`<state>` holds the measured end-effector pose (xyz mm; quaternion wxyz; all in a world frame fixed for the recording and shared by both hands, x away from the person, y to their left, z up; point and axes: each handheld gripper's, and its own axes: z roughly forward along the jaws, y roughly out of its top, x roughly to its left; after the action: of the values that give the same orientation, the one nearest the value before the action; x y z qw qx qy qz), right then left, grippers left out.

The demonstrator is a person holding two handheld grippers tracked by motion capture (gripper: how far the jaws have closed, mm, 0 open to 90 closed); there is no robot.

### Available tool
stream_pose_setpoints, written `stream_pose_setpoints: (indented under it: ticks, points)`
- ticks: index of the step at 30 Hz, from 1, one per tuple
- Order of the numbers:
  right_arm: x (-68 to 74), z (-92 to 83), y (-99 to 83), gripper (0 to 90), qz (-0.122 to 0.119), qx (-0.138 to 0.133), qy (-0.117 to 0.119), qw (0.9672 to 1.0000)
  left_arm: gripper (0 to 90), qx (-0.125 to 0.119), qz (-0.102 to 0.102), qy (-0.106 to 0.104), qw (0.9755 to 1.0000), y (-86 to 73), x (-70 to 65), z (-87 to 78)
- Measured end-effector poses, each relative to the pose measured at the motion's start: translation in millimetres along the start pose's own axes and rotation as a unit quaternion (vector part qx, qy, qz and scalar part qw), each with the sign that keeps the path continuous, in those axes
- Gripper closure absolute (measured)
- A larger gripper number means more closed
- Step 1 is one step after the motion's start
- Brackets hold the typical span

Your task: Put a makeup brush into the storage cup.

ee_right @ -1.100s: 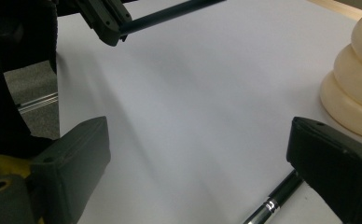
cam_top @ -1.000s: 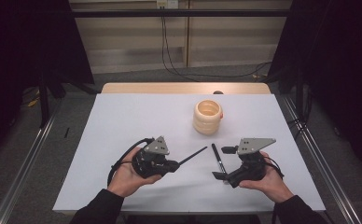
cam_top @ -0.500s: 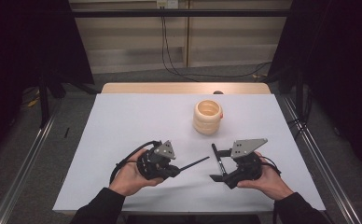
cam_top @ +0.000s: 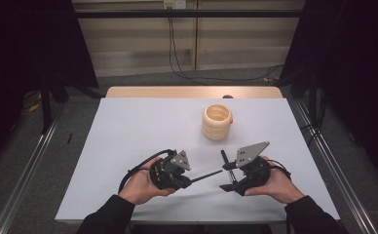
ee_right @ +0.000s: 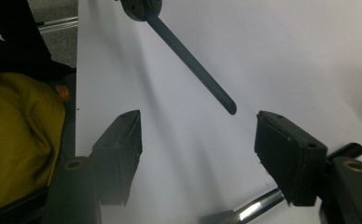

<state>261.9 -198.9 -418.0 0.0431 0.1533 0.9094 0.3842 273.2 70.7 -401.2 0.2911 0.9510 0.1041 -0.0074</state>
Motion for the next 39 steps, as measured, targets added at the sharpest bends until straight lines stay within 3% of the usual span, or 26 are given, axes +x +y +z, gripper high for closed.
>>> stream_pose_setpoints:
  ticks: [3, 5, 6, 7, 16, 18, 19, 22, 30, 31, 35, 37, 39]
  points:
    - [-1.7, 3.3, 1.3, 35.6, 0.002, 0.016, 0.011, 0.9998, 83.6, 0.014, 0.013, -0.002, 0.9998, 1.2, -0.2, 2.9]
    - [-4.0, 6.6, 1.6, 36.4, -0.005, 0.031, 0.013, 0.9994, 83.5, 0.015, 0.008, -0.005, 0.9998, 1.5, -2.5, 6.4]
    - [-4.2, 6.9, 1.9, 38.1, 0.001, 0.039, 0.016, 0.9991, 83.6, 0.025, 0.02, -0.007, 0.9995, 2.3, -2.4, 7.0]
    - [-5.2, 9.0, 2.2, 39.8, -0.004, 0.04, 0.031, 0.9987, 83.6, 0.023, 0.019, -0.008, 0.9995, 2.4, -2.8, 7.7]
    - [-6.3, 18.2, 8.1, 47.0, -0.019, 0.067, 0.059, 0.9958, 83.6, 0.035, 0.03, -0.019, 0.9988, 5.3, -5.8, 15.2]
    - [-5.6, 20.0, 9.8, 48.6, -0.025, 0.069, 0.06, 0.9955, 83.6, 0.027, 0.034, -0.018, 0.9989, 7.3, -7.0, 15.4]
    - [-5.0, 21.8, 10.8, 50.4, -0.029, 0.072, 0.067, 0.9947, 83.6, 0.02, 0.021, -0.016, 0.9995, 7.7, -8.9, 15.6]
    - [-3.6, 24.8, 14.2, 53.9, -0.036, 0.077, 0.066, 0.9942, 83.6, 0.031, 0.042, -0.022, 0.9984, 11.5, -9.4, 16.9]
    - [-0.4, 29.6, 17.5, 63.9, -0.047, 0.076, 0.077, 0.993, 83.6, 0.028, 0.032, -0.033, 0.9986, 13.9, -14.3, 23.9]
    - [-0.2, 30.4, 17.5, 65.2, -0.052, 0.077, 0.082, 0.9923, 83.6, 0.033, 0.042, -0.032, 0.998, 14.4, -14.0, 24.0]
    - [2.4, 33.7, 17.7, 70.4, -0.058, 0.083, 0.085, 0.9913, 83.6, 0.029, 0.04, -0.032, 0.9983, 14.6, -15.2, 27.8]
    - [3.3, 35.5, 17.4, 72.0, -0.061, 0.086, 0.089, 0.9905, 83.5, 0.035, 0.051, -0.035, 0.9975, 15.5, -14.1, 27.9]
    - [3.6, 36.8, 17.5, 75.5, -0.064, 0.087, 0.093, 0.9899, 83.6, 0.028, 0.037, -0.036, 0.9983, 15.0, -15.8, 29.1]
